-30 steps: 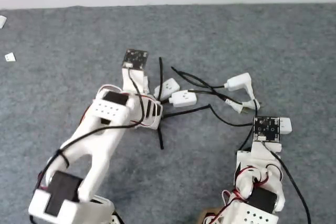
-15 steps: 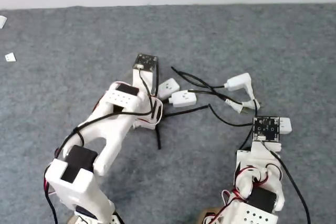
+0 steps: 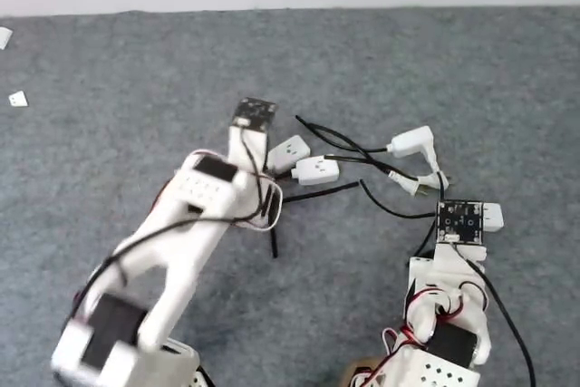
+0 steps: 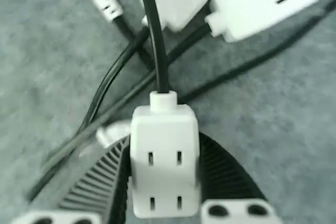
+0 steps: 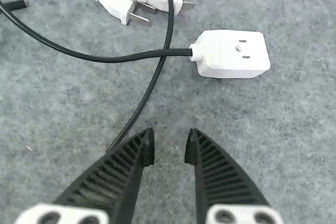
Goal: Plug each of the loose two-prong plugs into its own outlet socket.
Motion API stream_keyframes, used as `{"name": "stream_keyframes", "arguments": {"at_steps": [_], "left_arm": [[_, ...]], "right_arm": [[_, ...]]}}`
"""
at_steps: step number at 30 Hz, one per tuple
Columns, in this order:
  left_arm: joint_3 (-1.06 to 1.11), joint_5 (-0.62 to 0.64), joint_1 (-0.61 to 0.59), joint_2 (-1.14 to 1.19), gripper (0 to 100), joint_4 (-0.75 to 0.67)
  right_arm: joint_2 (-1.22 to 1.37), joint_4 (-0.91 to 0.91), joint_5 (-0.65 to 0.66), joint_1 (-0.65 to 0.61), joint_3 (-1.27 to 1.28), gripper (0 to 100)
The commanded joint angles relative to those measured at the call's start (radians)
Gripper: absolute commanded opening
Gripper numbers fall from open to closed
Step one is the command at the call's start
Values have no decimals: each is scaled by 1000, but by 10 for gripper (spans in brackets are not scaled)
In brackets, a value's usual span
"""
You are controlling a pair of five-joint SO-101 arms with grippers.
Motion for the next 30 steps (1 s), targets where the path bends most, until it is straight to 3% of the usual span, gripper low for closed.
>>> {"name": "stream_keyframes", "arguments": {"at_steps": [1, 5, 10, 16, 20, 25, 30], "left_arm": [[157, 54, 5, -384, 12, 68], [398, 54, -3, -621, 13, 63], [545, 60, -132, -789, 13, -46], [713, 51, -152, -810, 13, -130], [768, -21, -201, -809, 14, -164], [779, -12, -310, -815, 19, -181], [730, -11, -384, -816, 165, -98]], "right_arm": [[-7, -18, 9, -12, -5, 119], [-5, -18, 9, -12, -3, 119], [-5, -18, 15, -30, 6, 119], [-5, -18, 17, -30, 8, 119], [-4, -16, 18, -31, 8, 119], [-8, 21, 86, -74, 2, 119], [-1, 25, 114, -104, -8, 120]]}}
